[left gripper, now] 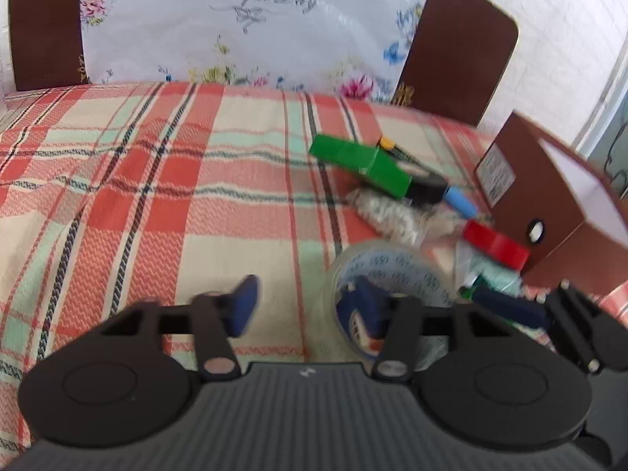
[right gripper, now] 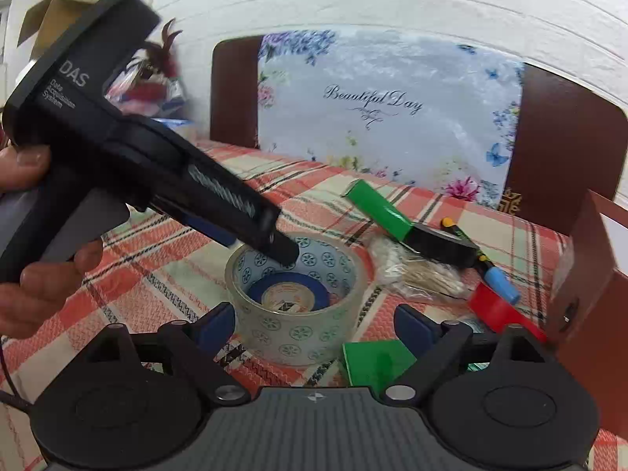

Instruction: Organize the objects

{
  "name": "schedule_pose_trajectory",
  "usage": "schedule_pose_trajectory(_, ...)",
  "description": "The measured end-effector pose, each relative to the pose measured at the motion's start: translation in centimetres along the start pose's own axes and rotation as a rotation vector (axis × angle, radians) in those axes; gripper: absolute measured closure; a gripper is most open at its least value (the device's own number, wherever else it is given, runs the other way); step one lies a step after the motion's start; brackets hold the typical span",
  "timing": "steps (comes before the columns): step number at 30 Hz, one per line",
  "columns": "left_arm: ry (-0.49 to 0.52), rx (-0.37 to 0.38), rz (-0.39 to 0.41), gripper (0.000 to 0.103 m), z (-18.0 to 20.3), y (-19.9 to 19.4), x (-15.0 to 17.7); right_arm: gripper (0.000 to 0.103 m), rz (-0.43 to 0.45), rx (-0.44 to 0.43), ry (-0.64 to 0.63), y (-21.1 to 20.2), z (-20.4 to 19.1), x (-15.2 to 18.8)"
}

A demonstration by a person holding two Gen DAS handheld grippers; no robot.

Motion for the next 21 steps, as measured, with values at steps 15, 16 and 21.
schedule_pose_trajectory(15, 0.149, 0.082, 0.181, 0.084, 11.1, -6.1, -4.0, 0.023, 0.233, 0.225, -0.122, -6.6, 3.5, -4.2)
schedule_pose_trajectory(16, 0.165, 0.095, 0.181, 0.084, 12.6, -5.9, -4.2, 0.023, 0.238, 0.251, -0.122, -7.4, 4.5, -4.1)
schedule_pose_trajectory(21, 0.267, 0.166, 0.178, 0.083, 21.5, -4.0, -4.5, 0.023, 0.232, 0.391, -0.077, -11.4, 11.3, -1.8)
Point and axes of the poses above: each gripper's, at about its wrist camera, not at the fingertips, and y roughly the way its jaws point, z to its right, x to its underside, the point moved 8 cm from there along y, roughly the way its jaws point, and after that the axes turned 9 degrees about -y, right-handed, at the moved point
